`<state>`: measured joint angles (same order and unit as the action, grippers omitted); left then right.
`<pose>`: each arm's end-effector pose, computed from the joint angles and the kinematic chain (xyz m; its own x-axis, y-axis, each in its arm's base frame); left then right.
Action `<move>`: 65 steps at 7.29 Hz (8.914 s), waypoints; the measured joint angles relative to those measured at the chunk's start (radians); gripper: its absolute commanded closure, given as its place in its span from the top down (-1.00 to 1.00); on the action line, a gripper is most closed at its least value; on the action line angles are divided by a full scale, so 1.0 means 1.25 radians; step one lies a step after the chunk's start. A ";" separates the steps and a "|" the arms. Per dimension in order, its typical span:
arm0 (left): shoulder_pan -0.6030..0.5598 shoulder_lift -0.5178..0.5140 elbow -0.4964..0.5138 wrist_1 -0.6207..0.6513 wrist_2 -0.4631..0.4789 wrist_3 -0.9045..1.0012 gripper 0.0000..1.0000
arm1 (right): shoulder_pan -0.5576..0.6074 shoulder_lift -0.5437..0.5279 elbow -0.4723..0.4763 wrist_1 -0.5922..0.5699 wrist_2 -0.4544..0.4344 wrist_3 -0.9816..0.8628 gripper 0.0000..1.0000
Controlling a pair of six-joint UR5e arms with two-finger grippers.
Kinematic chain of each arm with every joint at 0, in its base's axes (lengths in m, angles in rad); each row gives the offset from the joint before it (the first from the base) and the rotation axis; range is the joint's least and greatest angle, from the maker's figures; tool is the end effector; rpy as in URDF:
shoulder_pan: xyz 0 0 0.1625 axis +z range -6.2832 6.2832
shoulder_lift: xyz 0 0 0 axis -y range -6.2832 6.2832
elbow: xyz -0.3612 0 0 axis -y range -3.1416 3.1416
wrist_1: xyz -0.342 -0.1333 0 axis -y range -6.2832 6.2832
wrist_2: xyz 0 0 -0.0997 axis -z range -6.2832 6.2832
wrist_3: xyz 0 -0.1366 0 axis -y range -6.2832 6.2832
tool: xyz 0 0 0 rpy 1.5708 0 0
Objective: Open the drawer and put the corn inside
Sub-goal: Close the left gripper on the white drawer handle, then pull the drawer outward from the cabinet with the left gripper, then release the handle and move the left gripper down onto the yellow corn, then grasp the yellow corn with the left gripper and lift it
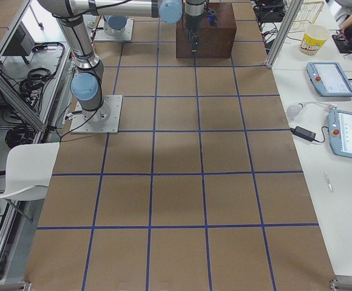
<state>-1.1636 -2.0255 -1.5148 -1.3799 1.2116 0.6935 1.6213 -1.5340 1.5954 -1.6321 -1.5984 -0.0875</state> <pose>0.0493 -0.5722 0.2085 -0.8867 0.2380 0.3964 0.2331 0.9705 -0.0612 0.1523 -0.4472 0.3659 -0.9901 -0.1375 0.0275 -0.1375 0.9905 0.0025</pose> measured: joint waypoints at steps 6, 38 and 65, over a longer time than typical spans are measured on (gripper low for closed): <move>0.010 0.003 0.003 0.009 0.005 0.018 1.00 | -0.001 0.000 0.000 0.000 0.000 0.000 1.00; 0.133 -0.011 0.047 0.044 0.131 0.255 1.00 | 0.000 0.000 0.000 0.000 0.000 0.000 1.00; 0.251 -0.140 0.058 0.147 0.308 -0.470 -1.00 | 0.000 0.000 0.000 0.000 0.000 0.000 1.00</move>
<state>-0.8503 -2.2010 -1.4425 -1.1961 1.5961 0.1064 1.6208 -1.5340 1.5954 -1.6322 -1.5984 -0.0874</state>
